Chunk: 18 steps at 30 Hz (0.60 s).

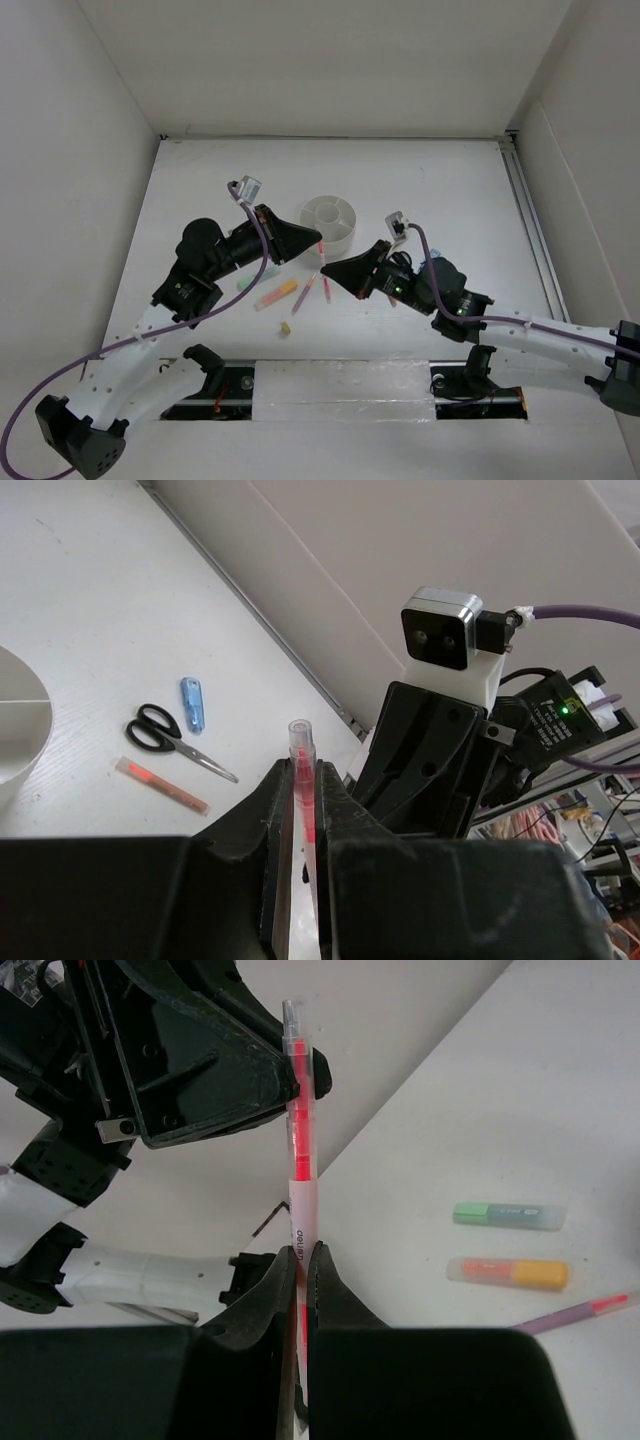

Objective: Sort the stationery into containers
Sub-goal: Cap the pen

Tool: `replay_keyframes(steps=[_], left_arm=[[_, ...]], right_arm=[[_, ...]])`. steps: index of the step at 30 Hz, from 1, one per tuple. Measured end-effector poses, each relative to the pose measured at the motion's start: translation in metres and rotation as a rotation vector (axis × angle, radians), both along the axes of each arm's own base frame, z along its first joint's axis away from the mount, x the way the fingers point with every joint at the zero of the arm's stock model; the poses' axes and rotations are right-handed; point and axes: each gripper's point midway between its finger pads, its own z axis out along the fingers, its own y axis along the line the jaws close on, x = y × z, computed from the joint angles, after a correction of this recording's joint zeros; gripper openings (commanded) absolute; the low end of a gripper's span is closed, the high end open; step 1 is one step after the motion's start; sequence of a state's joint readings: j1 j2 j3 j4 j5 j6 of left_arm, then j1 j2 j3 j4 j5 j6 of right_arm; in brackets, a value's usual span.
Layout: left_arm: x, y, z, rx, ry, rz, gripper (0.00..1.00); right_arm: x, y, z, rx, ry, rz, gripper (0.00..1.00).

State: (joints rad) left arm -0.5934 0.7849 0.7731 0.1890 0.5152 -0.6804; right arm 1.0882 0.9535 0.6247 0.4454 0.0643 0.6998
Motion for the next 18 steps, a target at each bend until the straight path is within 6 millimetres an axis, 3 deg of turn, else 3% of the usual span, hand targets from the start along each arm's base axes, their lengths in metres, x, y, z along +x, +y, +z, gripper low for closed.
replay_keyframes(steps=[18], left_arm=[[0.003,0.006,0.004,-0.004,-0.049,0.034,0.0]], right_arm=[[0.004,0.013,0.004,0.035,0.059,0.006,0.0]])
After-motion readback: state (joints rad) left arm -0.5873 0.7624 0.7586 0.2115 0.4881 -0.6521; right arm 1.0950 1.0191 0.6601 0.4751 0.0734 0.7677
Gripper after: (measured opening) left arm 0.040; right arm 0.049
